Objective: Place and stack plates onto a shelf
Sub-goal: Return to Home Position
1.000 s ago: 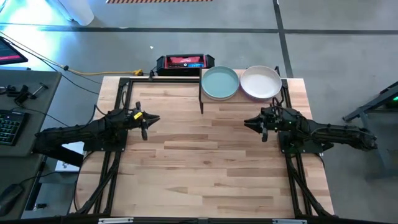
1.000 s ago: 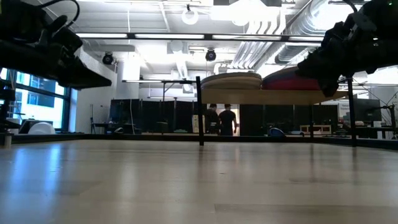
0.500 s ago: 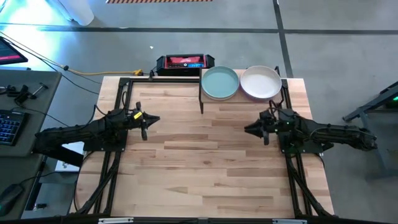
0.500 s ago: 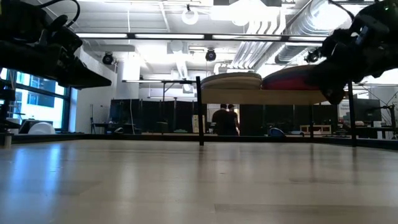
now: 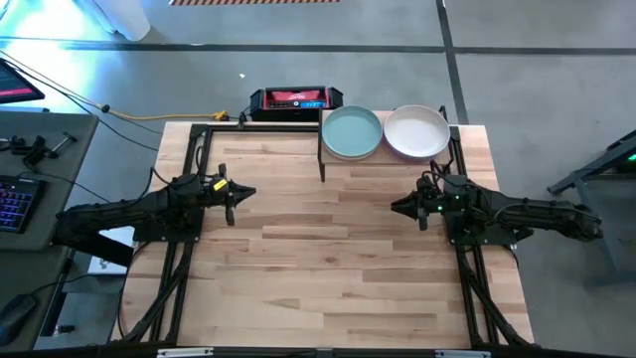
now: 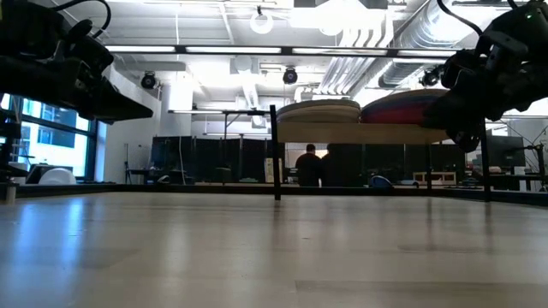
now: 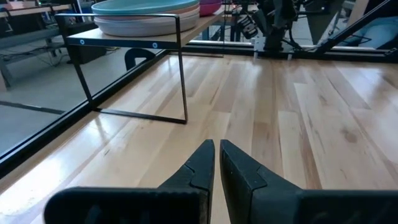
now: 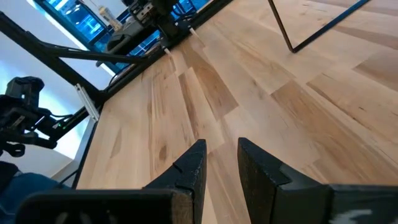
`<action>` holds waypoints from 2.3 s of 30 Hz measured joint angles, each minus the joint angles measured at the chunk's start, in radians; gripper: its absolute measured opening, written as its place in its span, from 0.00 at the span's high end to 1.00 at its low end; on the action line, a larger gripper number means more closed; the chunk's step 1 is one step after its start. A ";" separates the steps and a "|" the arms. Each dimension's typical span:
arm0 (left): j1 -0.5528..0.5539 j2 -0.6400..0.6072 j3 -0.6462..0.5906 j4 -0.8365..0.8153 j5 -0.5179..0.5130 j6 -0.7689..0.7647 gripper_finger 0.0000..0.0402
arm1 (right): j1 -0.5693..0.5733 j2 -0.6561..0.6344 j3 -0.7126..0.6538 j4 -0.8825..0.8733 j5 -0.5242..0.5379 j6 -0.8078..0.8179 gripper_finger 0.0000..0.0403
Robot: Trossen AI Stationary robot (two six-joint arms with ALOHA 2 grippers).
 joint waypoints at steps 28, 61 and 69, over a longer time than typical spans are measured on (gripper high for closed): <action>-0.062 -0.069 0.001 -0.002 -0.002 0.000 0.96 | 0.000 -0.157 0.000 -0.072 0.002 0.000 0.82; -0.171 -0.212 0.001 0.000 -0.004 0.000 0.96 | 0.051 -0.340 -0.056 0.033 0.007 0.000 0.82; -0.171 -0.212 0.001 0.000 -0.003 0.000 0.96 | 0.051 -0.340 -0.056 0.033 0.007 0.000 0.82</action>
